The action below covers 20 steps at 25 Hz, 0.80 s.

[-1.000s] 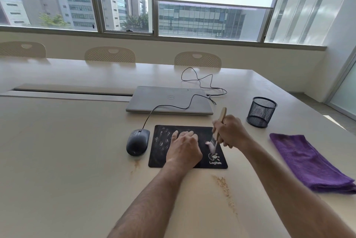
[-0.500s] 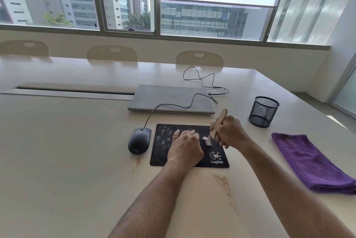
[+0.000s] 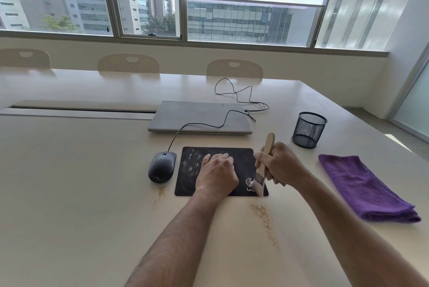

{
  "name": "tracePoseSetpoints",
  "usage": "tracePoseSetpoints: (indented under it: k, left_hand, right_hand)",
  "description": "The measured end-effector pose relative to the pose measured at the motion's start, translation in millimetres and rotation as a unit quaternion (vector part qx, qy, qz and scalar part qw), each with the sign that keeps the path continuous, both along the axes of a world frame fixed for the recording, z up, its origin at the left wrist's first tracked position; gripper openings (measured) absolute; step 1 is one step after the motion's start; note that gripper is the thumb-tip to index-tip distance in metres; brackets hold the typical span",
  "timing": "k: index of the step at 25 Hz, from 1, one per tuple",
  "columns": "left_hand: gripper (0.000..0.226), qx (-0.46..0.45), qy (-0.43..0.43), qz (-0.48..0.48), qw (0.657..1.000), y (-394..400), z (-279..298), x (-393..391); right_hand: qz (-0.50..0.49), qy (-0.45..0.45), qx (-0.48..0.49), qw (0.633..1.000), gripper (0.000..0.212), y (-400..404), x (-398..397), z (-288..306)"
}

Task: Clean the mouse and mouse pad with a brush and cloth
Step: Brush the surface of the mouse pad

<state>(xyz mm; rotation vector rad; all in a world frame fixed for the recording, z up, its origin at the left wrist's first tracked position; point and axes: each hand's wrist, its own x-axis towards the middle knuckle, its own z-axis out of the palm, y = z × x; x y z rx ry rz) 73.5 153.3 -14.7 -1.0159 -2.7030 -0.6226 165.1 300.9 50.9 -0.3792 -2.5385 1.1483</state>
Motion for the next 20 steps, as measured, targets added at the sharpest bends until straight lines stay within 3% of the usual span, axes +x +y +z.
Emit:
tracePoseSetpoints:
  k: [3,7,11,14,16,20]
  left_hand:
    - [0.021,0.000,0.004,-0.002,1.000,-0.2,0.2,0.0]
    - [0.021,-0.002,0.009,0.001,1.000,0.5,0.6,0.6]
    - [0.022,-0.004,0.006,0.001,1.000,0.6,1.1,1.1]
    - [0.022,-0.004,0.007,0.002,1.000,0.1,1.6,1.6]
    - [0.021,-0.005,0.007,0.004,1.000,0.0,0.5,1.3]
    - [0.019,-0.013,0.001,0.013,1.000,1.4,2.8,-0.2]
  right_hand:
    - [-0.040,0.077,0.021,0.996,0.032,-0.2,6.8,-7.4]
    - [-0.019,0.013,0.016,1.000,0.035,7.2,12.1,-8.7]
    - [-0.043,0.060,-0.002,0.997,0.031,10.9,15.3,-9.0]
    - [-0.001,-0.002,0.003,1.000,0.034,10.1,18.9,-8.7]
    - [0.019,-0.021,-0.028,0.999,0.035,13.4,21.7,-1.0]
    - [-0.015,0.067,-0.120,0.990,0.032,29.7,24.1,13.1]
